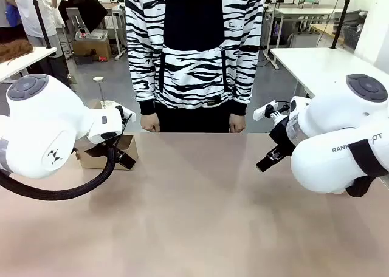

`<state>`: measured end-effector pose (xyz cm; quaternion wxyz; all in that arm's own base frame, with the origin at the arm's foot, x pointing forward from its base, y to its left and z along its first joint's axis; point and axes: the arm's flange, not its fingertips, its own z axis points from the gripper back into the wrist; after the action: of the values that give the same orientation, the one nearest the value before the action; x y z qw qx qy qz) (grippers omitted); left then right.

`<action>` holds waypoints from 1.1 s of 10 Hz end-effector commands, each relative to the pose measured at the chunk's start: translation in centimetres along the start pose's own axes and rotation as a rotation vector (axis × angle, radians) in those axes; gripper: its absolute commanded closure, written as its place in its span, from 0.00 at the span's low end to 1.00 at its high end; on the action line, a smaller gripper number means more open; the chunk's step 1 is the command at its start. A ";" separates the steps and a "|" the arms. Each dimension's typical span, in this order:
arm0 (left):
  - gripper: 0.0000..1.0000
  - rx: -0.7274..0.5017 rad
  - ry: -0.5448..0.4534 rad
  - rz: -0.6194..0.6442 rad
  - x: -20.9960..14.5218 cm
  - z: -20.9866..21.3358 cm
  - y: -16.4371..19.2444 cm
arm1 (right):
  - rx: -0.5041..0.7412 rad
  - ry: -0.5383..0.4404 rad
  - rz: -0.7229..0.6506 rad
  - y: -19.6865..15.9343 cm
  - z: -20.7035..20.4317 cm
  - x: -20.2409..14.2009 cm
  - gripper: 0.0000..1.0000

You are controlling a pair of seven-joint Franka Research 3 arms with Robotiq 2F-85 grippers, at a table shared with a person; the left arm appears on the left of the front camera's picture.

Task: Pour a drink into a cup and package it in a carrier.
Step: Pick up the 600 ml Paper Cup and place it in the middle top area of the table.

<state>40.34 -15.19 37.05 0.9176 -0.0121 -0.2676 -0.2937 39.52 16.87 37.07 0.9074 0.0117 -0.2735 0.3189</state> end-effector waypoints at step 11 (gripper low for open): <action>0.00 0.000 0.000 0.000 0.0 0.0 0.0 | 0.019 0.000 0.005 -1.1 2.4 2.2 0.00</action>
<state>40.34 -15.20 37.05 0.9176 -0.0122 -0.2676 -0.2937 39.80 16.93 37.80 0.9073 0.0120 -0.2745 0.3184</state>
